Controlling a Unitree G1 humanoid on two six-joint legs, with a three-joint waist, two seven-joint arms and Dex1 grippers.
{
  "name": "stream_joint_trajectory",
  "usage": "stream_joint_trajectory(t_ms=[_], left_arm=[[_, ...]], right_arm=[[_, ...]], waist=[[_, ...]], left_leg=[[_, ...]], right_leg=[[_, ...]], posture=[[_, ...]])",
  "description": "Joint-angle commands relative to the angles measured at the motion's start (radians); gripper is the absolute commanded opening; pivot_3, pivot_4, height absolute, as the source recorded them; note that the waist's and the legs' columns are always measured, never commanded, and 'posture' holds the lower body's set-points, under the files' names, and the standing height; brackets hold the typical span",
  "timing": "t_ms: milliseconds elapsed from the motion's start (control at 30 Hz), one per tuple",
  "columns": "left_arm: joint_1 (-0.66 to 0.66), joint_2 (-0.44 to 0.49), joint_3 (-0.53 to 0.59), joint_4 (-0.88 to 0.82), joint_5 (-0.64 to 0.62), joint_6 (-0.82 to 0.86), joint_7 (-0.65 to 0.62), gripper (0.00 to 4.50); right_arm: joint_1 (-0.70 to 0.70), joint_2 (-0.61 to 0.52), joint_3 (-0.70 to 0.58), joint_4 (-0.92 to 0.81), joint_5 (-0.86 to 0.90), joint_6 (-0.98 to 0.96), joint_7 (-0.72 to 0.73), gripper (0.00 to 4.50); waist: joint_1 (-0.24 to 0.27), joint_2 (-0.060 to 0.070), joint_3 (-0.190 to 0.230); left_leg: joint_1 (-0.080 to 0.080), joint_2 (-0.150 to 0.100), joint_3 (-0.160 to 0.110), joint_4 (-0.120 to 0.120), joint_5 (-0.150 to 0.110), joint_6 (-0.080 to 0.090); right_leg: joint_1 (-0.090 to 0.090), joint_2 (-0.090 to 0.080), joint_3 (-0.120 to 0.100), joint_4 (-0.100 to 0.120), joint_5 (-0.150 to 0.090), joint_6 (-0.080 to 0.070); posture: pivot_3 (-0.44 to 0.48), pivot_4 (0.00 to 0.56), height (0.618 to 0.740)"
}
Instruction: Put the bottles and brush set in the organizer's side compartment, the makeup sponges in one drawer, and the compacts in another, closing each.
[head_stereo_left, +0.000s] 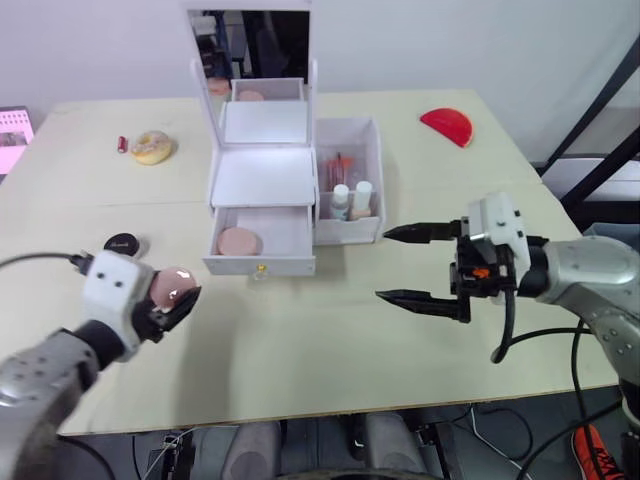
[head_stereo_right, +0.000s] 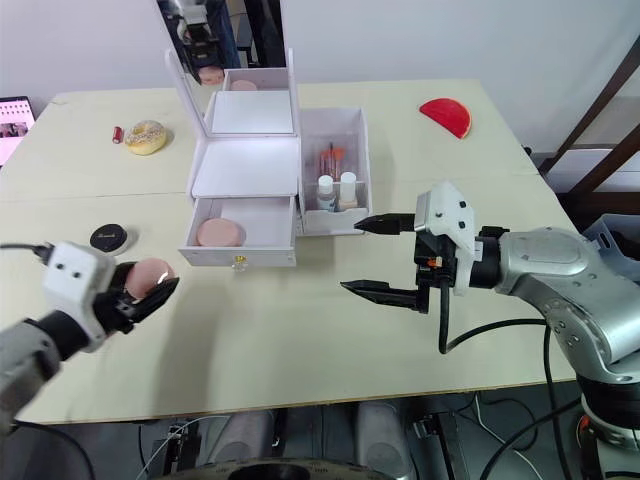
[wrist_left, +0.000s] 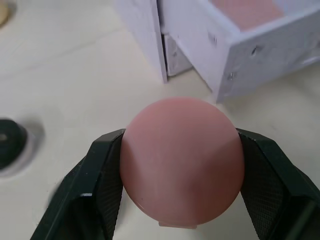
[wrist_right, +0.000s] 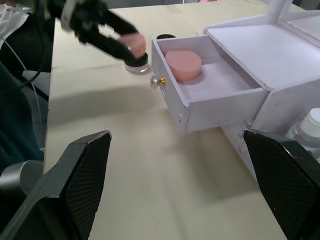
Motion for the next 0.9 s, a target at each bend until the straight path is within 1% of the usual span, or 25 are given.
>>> stream_joint_trajectory(t_ms=[33,100,133,167,233,300,400,467,633,733,833,900], left_arm=[[-0.087,0.122,0.086,0.127,-0.047,-0.022,-0.103,2.67],[-0.213,0.225,0.043,0.267,-0.058,-0.086,-0.182,2.67],[-0.265,0.258,0.015,0.316,-0.062,-0.111,-0.212,2.67],[-0.348,0.282,-0.036,0.372,-0.080,-0.139,-0.254,2.67],[-0.490,0.295,-0.142,0.449,-0.108,-0.178,-0.326,2.67],[-0.583,0.293,-0.228,0.495,-0.129,-0.193,-0.397,2.67],[-0.689,0.255,-0.369,0.531,-0.170,-0.212,-0.524,2.67],[-0.722,0.238,-0.426,0.551,-0.164,-0.228,-0.566,2.67],[-0.840,0.136,-0.640,0.679,-0.021,-0.343,-0.620,2.67],[-0.896,0.079,-0.710,0.744,0.043,-0.398,-0.633,2.67],[-0.917,0.053,-0.759,0.772,0.083,-0.423,-0.662,2.67],[-0.928,0.034,-0.774,0.799,0.116,-0.447,-0.656,2.67]], right_arm=[[-0.004,-0.005,-0.040,-0.029,0.025,-0.004,-0.009,4.50],[-0.001,-0.006,-0.043,-0.034,0.026,-0.003,-0.015,4.50],[0.000,-0.006,-0.043,-0.035,0.026,-0.002,-0.017,4.50],[0.000,-0.006,-0.044,-0.037,0.026,-0.002,-0.021,4.50],[0.006,-0.006,-0.045,-0.041,0.020,-0.004,-0.030,4.50],[0.010,-0.006,-0.047,-0.044,0.016,-0.005,-0.040,4.50],[0.014,-0.001,-0.052,-0.057,0.023,0.001,-0.064,4.50],[0.014,0.000,-0.050,-0.060,0.025,0.003,-0.074,4.50],[0.031,0.002,-0.060,-0.079,0.027,0.005,-0.107,4.50],[0.047,0.003,-0.070,-0.094,0.032,0.009,-0.123,4.50],[0.060,0.004,-0.078,-0.109,0.038,0.015,-0.138,4.50],[0.064,0.004,-0.084,-0.117,0.045,0.020,-0.148,4.50]], waist=[[0.001,0.001,0.000],[0.003,0.000,0.001],[0.003,0.000,0.001],[0.002,0.000,0.001],[0.003,0.000,0.001],[0.000,0.000,0.001],[-0.007,0.000,0.001],[-0.012,0.000,0.001],[-0.020,0.000,0.001],[-0.021,0.000,0.001],[-0.024,0.000,0.001],[-0.024,0.000,0.001]], left_leg=[[0.000,0.000,0.000,0.000,0.000,0.000],[0.000,0.000,0.000,0.000,0.000,0.000],[-0.001,0.000,-0.001,0.000,0.000,0.000],[-0.001,0.000,0.000,0.000,0.000,0.000],[-0.001,0.000,0.000,0.000,0.000,0.000],[-0.002,0.000,0.001,0.000,0.000,0.000],[-0.002,0.000,0.002,-0.002,0.000,0.000],[-0.002,0.000,0.002,-0.003,0.000,0.000],[-0.001,0.000,0.001,-0.001,0.000,0.001],[-0.001,0.000,0.001,0.000,0.000,0.001],[-0.001,0.000,0.001,0.000,0.000,0.001],[-0.001,0.000,0.000,-0.001,0.000,0.001]], right_leg=[[0.000,0.000,0.000,0.000,0.000,0.000],[0.000,0.000,0.000,0.000,0.000,0.000],[0.000,0.000,0.000,-0.001,0.000,0.000],[0.000,0.000,0.000,0.000,0.000,0.000],[0.000,0.000,0.000,-0.002,0.000,0.000],[0.001,0.000,0.000,-0.002,0.000,-0.001],[-0.001,0.000,0.001,-0.002,0.000,0.000],[-0.002,0.000,0.001,-0.001,0.000,0.001],[-0.001,0.001,0.001,0.000,0.000,0.000],[0.001,0.001,0.001,0.000,0.000,0.000],[0.000,0.001,0.001,0.000,0.001,0.000],[0.000,0.002,0.001,0.000,0.000,0.000]], posture=[[0.000,0.150,0.739],[0.000,0.150,0.739],[0.000,0.150,0.739],[0.000,0.150,0.739],[0.000,0.150,0.739],[0.000,0.150,0.739],[0.000,0.150,0.739],[0.000,0.150,0.739],[0.000,0.150,0.739],[0.000,0.150,0.739],[0.000,0.150,0.739],[0.000,0.150,0.739]])
